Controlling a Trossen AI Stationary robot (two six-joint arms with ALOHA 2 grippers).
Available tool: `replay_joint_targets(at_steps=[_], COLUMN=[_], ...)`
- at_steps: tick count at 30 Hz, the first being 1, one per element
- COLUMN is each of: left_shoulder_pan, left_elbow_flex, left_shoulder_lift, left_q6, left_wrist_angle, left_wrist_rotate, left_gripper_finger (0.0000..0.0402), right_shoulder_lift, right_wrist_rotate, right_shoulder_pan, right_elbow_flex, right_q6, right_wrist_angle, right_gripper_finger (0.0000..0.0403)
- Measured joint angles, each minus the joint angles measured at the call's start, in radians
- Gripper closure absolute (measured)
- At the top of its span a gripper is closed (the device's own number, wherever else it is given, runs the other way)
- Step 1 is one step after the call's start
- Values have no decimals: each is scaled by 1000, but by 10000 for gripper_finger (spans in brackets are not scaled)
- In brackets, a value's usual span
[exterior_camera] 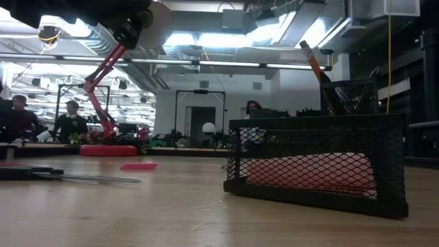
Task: Pick and place office supplies into organizer
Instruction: Put the pink binder clip into the desk organizer
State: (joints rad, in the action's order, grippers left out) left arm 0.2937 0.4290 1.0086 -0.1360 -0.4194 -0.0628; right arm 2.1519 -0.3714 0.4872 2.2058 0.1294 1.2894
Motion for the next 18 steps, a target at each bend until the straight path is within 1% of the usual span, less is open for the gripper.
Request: replay_joint_targets(at_steps=[3, 6, 9, 15, 18], left_shoulder_pan=[0, 0, 0, 0, 0], left_elbow_flex=[0, 0, 0, 0, 0], left_shoulder_lift=[0, 0, 0, 0, 0], left_q6=[0, 0, 0, 0, 0], left_wrist_angle=[5, 6, 6, 8, 8], left_wrist_rotate=[0, 0, 0, 0, 0], left_gripper_finger=[396, 396, 396, 396, 396], right_shoulder_lift=[-34, -109, -208, -421, -521], right_wrist_rotate=[-19, -54, -99, -109, -110], right_shoulder_pan=[4, 9, 20, 25, 9], right_elbow_flex=[-98, -227, -379, -693, -831], right_q6=[36, 74, 77, 17, -13], right_wrist_angle=[-48, -133, -280, -592, -710], right_gripper_finger=[399, 398, 398, 398, 398])
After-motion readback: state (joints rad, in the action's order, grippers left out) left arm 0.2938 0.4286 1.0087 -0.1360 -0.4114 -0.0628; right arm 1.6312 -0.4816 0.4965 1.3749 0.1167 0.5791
